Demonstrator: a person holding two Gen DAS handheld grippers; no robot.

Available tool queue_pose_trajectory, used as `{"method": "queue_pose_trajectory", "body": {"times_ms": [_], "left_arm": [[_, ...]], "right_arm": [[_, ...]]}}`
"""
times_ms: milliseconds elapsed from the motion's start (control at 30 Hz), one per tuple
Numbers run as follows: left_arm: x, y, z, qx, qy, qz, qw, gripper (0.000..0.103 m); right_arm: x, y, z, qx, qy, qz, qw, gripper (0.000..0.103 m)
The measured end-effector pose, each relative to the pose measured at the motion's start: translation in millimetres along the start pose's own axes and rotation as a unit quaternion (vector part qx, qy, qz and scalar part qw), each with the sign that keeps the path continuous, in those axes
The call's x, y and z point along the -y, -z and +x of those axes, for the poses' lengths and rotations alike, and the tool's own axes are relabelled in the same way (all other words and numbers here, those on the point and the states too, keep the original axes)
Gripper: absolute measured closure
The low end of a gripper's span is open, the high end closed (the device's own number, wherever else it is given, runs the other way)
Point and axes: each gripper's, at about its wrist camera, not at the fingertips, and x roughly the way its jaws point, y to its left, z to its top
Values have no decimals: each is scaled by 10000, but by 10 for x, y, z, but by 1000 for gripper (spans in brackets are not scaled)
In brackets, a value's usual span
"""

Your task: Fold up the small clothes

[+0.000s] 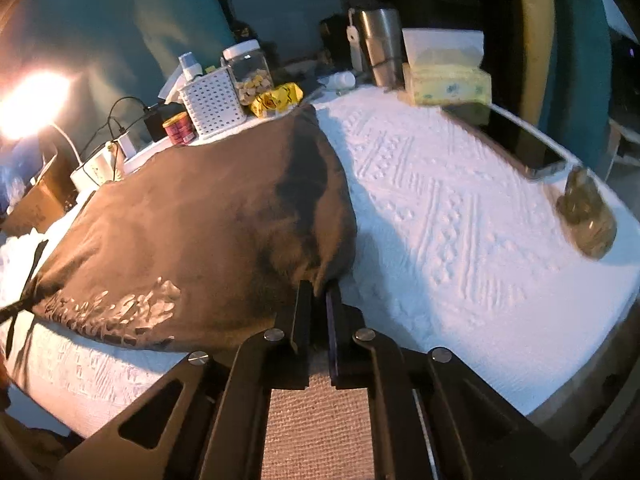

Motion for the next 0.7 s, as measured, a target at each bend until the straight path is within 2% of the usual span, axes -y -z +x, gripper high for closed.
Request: {"method": "queue_pose_trajectory", "body": {"times_ms": [167, 333, 700], "left_arm": [[121, 102, -161, -115, 7, 169, 9998, 96], [162, 258, -276, -272, 105, 161, 9994, 96], [221, 544, -317, -536, 93, 426, 9976, 96]], "right_arm": [[-40, -48, -132, 70, 191, -366, 9991, 97], [1, -1, -271, 107, 331, -452, 9984, 97], [72, 424, -421, 22, 621, -396, 9973, 97]]}}
